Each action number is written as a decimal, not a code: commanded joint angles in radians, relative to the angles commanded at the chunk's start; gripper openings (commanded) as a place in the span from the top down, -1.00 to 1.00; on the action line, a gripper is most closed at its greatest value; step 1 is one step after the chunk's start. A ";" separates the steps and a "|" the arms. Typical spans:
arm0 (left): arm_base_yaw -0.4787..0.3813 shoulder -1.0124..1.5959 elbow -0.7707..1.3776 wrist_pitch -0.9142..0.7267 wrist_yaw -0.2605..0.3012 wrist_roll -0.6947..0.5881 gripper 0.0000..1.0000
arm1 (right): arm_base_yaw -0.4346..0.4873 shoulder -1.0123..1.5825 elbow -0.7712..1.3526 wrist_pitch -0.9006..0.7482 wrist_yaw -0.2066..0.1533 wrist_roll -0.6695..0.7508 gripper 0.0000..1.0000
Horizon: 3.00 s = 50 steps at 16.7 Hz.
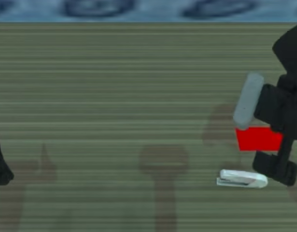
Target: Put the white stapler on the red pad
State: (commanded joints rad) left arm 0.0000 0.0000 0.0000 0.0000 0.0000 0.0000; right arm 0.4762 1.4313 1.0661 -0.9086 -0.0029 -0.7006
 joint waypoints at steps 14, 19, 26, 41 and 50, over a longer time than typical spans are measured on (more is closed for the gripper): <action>0.000 0.000 0.000 0.000 0.000 0.000 -1.00 | 0.124 0.369 0.301 -0.226 0.004 -0.190 -1.00; 0.000 0.000 0.000 0.000 0.000 0.000 -1.00 | 0.128 0.428 0.202 -0.068 0.004 -0.189 -1.00; 0.000 0.000 0.000 0.000 0.000 0.000 -1.00 | 0.131 0.512 0.068 0.149 0.005 -0.186 -1.00; 0.000 0.000 0.000 0.000 0.000 0.000 -1.00 | 0.131 0.512 0.068 0.149 0.005 -0.186 0.81; 0.000 0.000 0.000 0.000 0.000 0.000 -1.00 | 0.131 0.512 0.068 0.149 0.005 -0.186 1.00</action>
State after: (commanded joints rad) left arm 0.0000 0.0000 0.0000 0.0000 0.0000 0.0000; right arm 0.6070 1.9437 1.1342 -0.7597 0.0020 -0.8867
